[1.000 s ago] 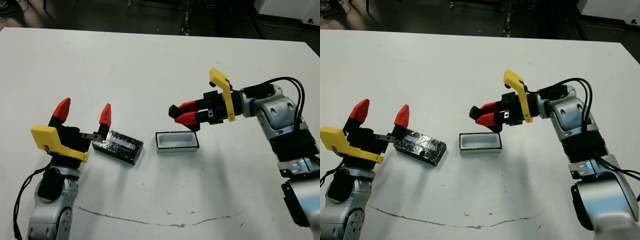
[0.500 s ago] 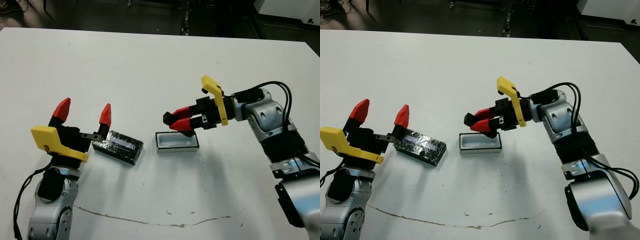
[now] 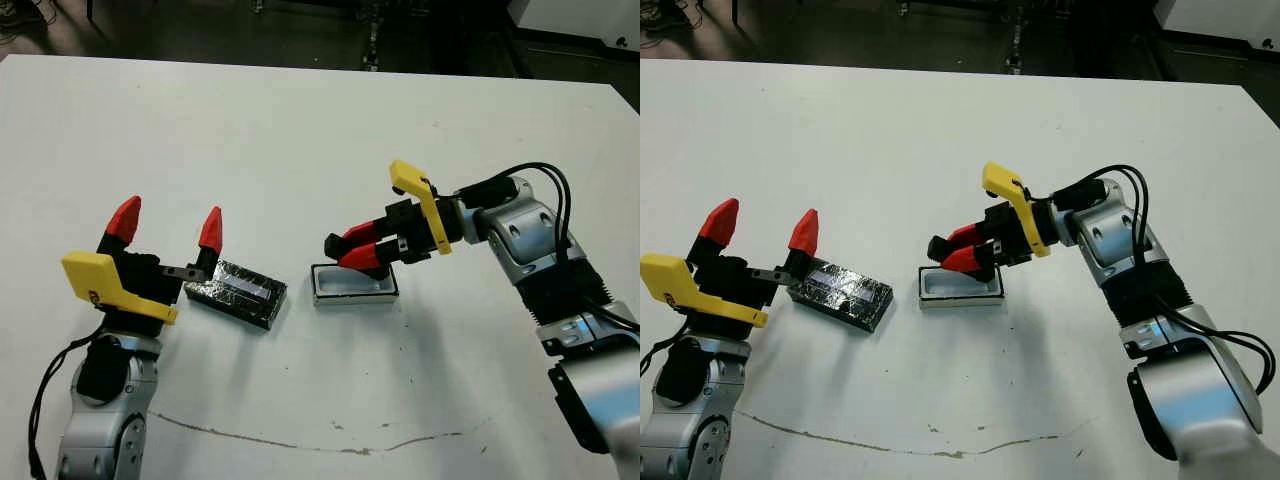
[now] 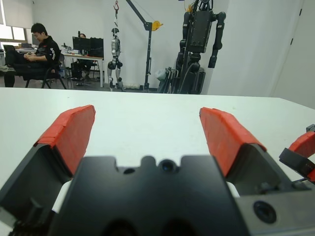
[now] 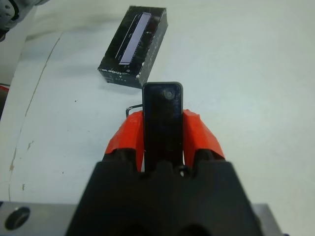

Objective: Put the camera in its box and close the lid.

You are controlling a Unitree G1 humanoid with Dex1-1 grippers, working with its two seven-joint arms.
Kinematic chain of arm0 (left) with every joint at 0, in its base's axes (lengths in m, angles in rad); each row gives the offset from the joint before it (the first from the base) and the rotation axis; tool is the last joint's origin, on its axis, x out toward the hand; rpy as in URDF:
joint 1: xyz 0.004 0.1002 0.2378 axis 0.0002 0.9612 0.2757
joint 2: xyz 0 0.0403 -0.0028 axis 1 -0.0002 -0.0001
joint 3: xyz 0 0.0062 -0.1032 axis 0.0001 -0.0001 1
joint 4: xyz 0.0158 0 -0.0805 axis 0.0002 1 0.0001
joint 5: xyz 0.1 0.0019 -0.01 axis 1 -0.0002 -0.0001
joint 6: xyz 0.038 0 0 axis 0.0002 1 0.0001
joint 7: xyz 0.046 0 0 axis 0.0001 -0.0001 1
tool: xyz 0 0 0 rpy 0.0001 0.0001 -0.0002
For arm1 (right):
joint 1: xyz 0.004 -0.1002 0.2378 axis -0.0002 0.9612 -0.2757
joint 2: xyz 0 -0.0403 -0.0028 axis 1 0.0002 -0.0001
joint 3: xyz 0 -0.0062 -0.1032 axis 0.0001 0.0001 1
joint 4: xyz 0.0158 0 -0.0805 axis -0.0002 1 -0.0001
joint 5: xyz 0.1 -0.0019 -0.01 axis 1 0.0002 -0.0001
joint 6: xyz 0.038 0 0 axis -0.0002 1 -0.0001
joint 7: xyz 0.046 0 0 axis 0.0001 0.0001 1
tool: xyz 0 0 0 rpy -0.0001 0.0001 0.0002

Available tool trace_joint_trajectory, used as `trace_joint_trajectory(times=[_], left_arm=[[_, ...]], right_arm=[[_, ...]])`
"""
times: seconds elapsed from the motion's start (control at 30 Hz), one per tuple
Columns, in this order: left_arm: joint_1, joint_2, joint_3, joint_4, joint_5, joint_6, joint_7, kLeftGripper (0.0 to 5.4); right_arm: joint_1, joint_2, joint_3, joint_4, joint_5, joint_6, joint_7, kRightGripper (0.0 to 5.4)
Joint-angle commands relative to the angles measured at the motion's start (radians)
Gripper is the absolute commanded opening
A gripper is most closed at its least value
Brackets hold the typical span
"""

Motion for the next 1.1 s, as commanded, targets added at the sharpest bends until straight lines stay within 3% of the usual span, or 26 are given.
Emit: trace_joint_trajectory(times=[0.03,0.6,1.1], left_arm=[[0.015,0.004,0.001,-0.002,0.008,0.005,0.004,5.40],[0.020,-0.005,-0.005,-0.008,-0.003,0.009,0.004,5.40],[0.020,-0.009,-0.010,-0.008,-0.005,0.009,0.006,5.40]], right_arm=[[0.008,-0.007,0.008,-0.010,-0.009,-0.006,0.010,1.64],[0.041,-0.015,0.035,-0.024,-0.027,-0.012,0.017,1.64],[0.045,-0.041,0.049,-0.004,-0.060,-0.069,0.038,1.64]])
